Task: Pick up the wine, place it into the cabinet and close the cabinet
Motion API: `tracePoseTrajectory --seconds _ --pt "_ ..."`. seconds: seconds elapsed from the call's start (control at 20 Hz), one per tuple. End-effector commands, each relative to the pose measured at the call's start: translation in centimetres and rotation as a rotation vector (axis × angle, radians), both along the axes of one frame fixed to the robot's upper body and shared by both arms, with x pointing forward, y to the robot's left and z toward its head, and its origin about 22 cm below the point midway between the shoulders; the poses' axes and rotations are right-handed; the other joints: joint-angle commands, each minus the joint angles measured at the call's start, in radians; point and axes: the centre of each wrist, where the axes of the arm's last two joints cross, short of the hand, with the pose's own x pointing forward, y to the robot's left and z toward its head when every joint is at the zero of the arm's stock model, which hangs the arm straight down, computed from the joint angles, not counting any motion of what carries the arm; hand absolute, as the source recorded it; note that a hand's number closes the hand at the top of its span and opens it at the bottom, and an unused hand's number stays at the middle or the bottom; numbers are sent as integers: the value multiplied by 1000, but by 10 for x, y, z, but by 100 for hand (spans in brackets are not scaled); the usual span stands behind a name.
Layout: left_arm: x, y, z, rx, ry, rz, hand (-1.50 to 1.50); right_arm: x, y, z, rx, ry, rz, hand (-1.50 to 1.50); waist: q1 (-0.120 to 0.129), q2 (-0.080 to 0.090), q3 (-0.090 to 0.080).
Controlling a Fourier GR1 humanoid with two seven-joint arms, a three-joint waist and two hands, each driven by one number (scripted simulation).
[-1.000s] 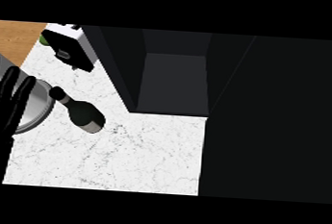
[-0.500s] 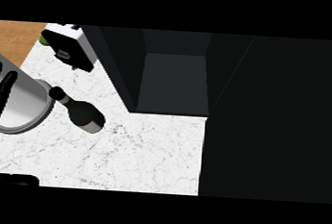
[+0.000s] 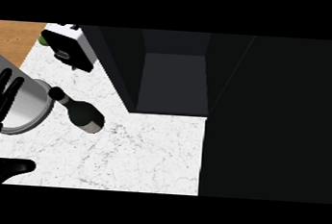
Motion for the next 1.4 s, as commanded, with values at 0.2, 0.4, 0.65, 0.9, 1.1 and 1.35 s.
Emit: tracePoseTrajectory --seconds 0.2,0.4,0.65,0.9,1.1,1.35 --pt "10 25 -54 -15 77 -22 -150 -46 4 25 5 -43 69 -150 -6 -1 -1" --pt "26 17 -66 -7 74 -13 -150 -29 -2 32 11 -59 48 -150 -2 1 0" --pt "18 21 -95 22 35 40 -150 -27 -5 25 16 -52 40 -150 0 1 0" --pt "47 25 -111 17 54 53 -150 -26 -6 12 31 -72 52 -150 -6 2 1" --pt "53 37 -115 13 79 61 -150 -38 6 21 39 -53 64 -150 -6 1 0" --pt "50 43 -152 27 97 56 -150 -35 4 22 26 -63 40 -150 -6 2 0"
